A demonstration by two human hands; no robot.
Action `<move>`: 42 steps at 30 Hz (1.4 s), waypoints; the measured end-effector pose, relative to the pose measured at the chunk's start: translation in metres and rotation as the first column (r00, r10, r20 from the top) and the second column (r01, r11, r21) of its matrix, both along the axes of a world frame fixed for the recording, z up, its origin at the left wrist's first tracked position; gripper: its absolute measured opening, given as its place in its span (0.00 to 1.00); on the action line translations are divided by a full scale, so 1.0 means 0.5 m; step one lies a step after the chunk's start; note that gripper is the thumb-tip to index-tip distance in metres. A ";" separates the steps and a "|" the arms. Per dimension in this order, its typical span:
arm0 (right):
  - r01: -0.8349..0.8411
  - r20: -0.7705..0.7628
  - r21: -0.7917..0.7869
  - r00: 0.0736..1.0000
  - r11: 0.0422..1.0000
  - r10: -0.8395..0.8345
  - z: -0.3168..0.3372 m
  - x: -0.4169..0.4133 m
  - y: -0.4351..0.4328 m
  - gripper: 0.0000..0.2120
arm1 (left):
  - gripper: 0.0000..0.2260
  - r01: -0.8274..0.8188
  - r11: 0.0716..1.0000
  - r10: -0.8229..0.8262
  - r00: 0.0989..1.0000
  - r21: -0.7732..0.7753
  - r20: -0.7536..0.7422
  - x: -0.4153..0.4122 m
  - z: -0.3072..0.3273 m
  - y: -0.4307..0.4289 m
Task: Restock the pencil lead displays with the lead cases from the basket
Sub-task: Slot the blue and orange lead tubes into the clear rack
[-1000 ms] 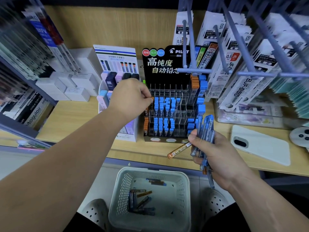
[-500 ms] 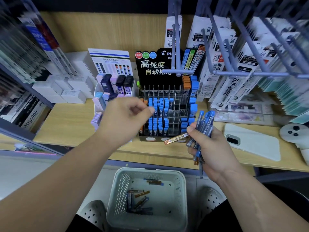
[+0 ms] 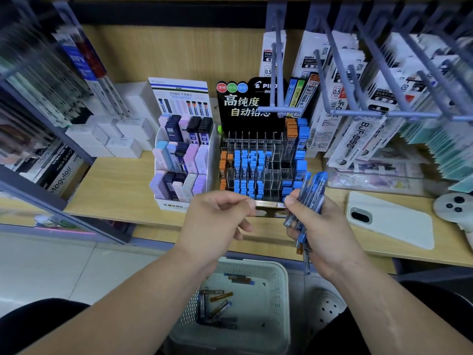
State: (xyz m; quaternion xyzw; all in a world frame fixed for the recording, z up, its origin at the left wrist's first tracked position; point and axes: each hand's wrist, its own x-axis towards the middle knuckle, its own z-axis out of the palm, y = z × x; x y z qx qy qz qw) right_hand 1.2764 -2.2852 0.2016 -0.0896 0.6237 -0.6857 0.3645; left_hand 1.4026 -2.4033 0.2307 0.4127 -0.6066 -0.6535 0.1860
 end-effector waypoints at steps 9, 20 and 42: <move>-0.038 0.020 0.036 0.999 0.999 0.037 -0.003 -0.006 0.000 0.03 | 0.05 -0.107 0.942 0.103 0.994 -0.318 -0.032 -0.003 0.029 -0.098; -0.032 0.030 0.051 0.999 0.998 0.031 -0.003 -0.008 -0.003 0.02 | 0.04 0.256 0.438 -0.031 0.962 -0.862 0.270 -0.062 0.046 -0.213; -0.020 0.048 0.052 0.999 0.998 0.018 -0.001 -0.007 -0.001 0.03 | 0.05 0.457 0.224 -0.146 0.889 -0.861 0.434 -0.103 0.035 -0.256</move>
